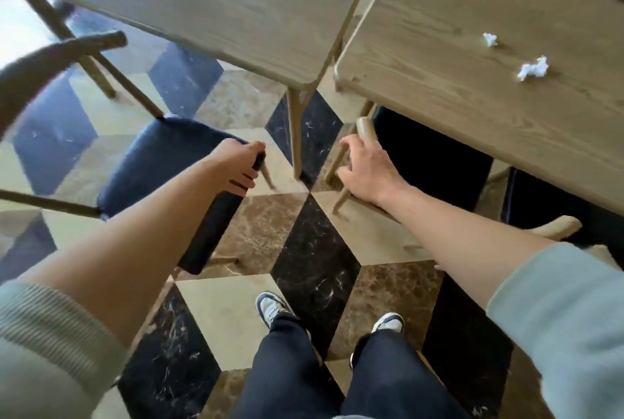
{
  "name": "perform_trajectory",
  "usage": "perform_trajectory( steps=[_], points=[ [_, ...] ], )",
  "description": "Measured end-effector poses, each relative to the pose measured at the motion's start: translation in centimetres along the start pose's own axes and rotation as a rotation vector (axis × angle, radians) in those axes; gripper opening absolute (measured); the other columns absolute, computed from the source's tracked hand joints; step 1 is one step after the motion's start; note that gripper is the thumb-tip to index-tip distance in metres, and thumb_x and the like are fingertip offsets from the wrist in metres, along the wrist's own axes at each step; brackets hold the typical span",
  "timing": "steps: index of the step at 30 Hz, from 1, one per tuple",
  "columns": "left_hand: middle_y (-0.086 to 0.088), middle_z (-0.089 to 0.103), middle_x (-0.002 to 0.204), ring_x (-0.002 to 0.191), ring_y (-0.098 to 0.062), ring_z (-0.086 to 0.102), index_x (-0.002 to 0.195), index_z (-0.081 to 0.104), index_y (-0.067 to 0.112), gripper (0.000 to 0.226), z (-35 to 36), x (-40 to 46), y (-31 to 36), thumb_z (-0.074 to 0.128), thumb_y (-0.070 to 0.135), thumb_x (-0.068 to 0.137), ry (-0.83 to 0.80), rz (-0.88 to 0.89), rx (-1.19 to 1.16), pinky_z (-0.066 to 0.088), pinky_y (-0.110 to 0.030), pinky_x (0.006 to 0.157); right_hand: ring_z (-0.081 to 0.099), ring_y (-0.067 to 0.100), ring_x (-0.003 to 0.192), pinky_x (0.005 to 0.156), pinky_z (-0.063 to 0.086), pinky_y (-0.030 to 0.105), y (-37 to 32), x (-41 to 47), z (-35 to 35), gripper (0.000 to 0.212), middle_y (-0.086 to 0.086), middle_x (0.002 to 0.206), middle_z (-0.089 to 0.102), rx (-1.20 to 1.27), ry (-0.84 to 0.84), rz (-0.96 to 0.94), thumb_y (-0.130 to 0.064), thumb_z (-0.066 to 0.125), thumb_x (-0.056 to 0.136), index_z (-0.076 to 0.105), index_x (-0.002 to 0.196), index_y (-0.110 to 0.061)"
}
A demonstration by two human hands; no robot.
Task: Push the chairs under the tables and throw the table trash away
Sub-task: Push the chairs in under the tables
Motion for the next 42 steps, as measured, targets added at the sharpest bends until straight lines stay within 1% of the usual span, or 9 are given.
perform_trajectory(
  steps=[13, 19, 22, 24, 28, 33, 36, 39, 42],
  points=[
    [-0.016, 0.073, 0.100, 0.086, -0.032, 0.075, 0.110, 0.066, 0.012, 0.023, -30.8, 4.1, -8.3, 0.055, 0.031, 0.103, 0.238, -0.068, -0.058, 0.063, -0.039, 0.067, 0.056, 0.021, 0.101, 0.092, 0.049, 0.040, -27.2, 13.2, 12.8, 0.034, -0.003, 0.105, 0.054, 0.141, -0.282, -0.200, -0.018, 0.059, 0.090, 0.059, 0.124, -0.017],
    [-0.014, 0.074, 0.083, 0.074, -0.026, 0.071, 0.082, 0.069, 0.016, 0.016, -42.3, 6.3, -7.1, 0.065, 0.023, 0.096, 0.483, -0.012, 0.042, 0.051, -0.030, 0.059, 0.057, 0.017, 0.096, 0.087, 0.047, 0.033, -36.3, 18.7, 19.8, 0.035, -0.002, 0.108, 0.056, 0.272, -0.469, -0.193, -0.024, 0.058, 0.092, 0.059, 0.127, -0.018],
    [0.000, 0.066, 0.075, 0.066, -0.014, 0.063, 0.090, 0.067, 0.015, 0.007, -46.7, 8.1, -5.1, 0.070, 0.021, 0.092, 0.566, 0.038, 0.222, 0.039, -0.022, 0.053, 0.059, 0.020, 0.105, 0.089, 0.047, 0.032, -41.0, 20.5, 22.6, 0.038, 0.001, 0.115, 0.061, 0.357, -0.547, -0.155, -0.029, 0.060, 0.094, 0.058, 0.130, -0.017],
    [-0.006, 0.068, 0.095, 0.074, -0.015, 0.062, 0.109, 0.067, 0.012, 0.020, -48.0, 10.8, -4.1, 0.072, 0.021, 0.092, 0.529, 0.070, 0.323, 0.045, -0.023, 0.061, 0.060, 0.022, 0.108, 0.092, 0.050, 0.036, -43.8, 21.2, 24.4, 0.041, 0.003, 0.118, 0.063, 0.405, -0.599, -0.118, -0.035, 0.060, 0.094, 0.057, 0.131, -0.017],
    [-0.019, 0.056, 0.144, 0.129, -0.034, 0.056, 0.147, 0.050, 0.011, 0.061, -49.2, 18.0, -2.5, 0.075, 0.026, 0.093, 0.354, 0.146, 0.348, 0.048, -0.042, 0.108, 0.058, 0.026, 0.117, 0.096, 0.050, 0.039, -48.8, 21.2, 30.3, 0.069, 0.007, 0.133, 0.062, 0.472, -0.767, -0.022, -0.051, 0.061, 0.088, 0.047, 0.145, -0.016],
    [-0.020, 0.066, 0.118, 0.104, -0.032, 0.062, 0.130, 0.062, 0.004, 0.045, -45.8, 26.6, 0.0, 0.073, 0.026, 0.093, 0.022, 0.292, 0.451, 0.051, -0.041, 0.090, 0.049, 0.030, 0.135, 0.106, 0.044, 0.044, -54.7, 21.2, 36.3, 0.106, 0.011, 0.150, 0.051, 0.533, -0.751, 0.083, -0.084, 0.053, 0.076, 0.031, 0.156, -0.019],
    [-0.021, 0.070, 0.112, 0.102, -0.038, 0.067, 0.114, 0.065, 0.004, 0.032, -45.2, 28.7, -0.1, 0.072, 0.029, 0.094, -0.046, 0.378, 0.516, 0.057, -0.044, 0.088, 0.057, 0.027, 0.126, 0.101, 0.049, 0.041, -57.5, 19.8, 39.7, 0.115, 0.006, 0.137, 0.061, 0.576, -0.786, 0.165, -0.091, 0.055, 0.066, 0.033, 0.154, -0.020],
    [-0.016, 0.071, 0.110, 0.099, -0.037, 0.069, 0.110, 0.062, 0.010, 0.032, -45.5, 29.7, -0.8, 0.070, 0.037, 0.094, -0.092, 0.439, 0.496, 0.058, -0.050, 0.088, 0.066, 0.015, 0.098, 0.078, 0.058, 0.031, -60.1, 19.2, 42.3, 0.083, -0.005, 0.108, 0.066, 0.692, -0.805, 0.300, -0.070, 0.076, 0.066, 0.046, 0.129, -0.025],
    [-0.015, 0.071, 0.107, 0.096, -0.037, 0.070, 0.110, 0.062, 0.009, 0.033, -46.4, 30.4, -1.1, 0.070, 0.036, 0.094, -0.093, 0.459, 0.439, 0.058, -0.051, 0.088, 0.063, 0.022, 0.097, 0.074, 0.055, 0.032, -61.6, 19.2, 43.9, 0.064, -0.002, 0.103, 0.062, 0.743, -0.797, 0.415, -0.038, 0.080, 0.073, 0.042, 0.122, -0.022]
  ],
)
Point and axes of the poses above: each hand's wrist, its own x-axis towards the middle knuckle, its own z-axis out of the palm, y = z × x, the point moved 10 cm from there along x, towards the middle knuckle
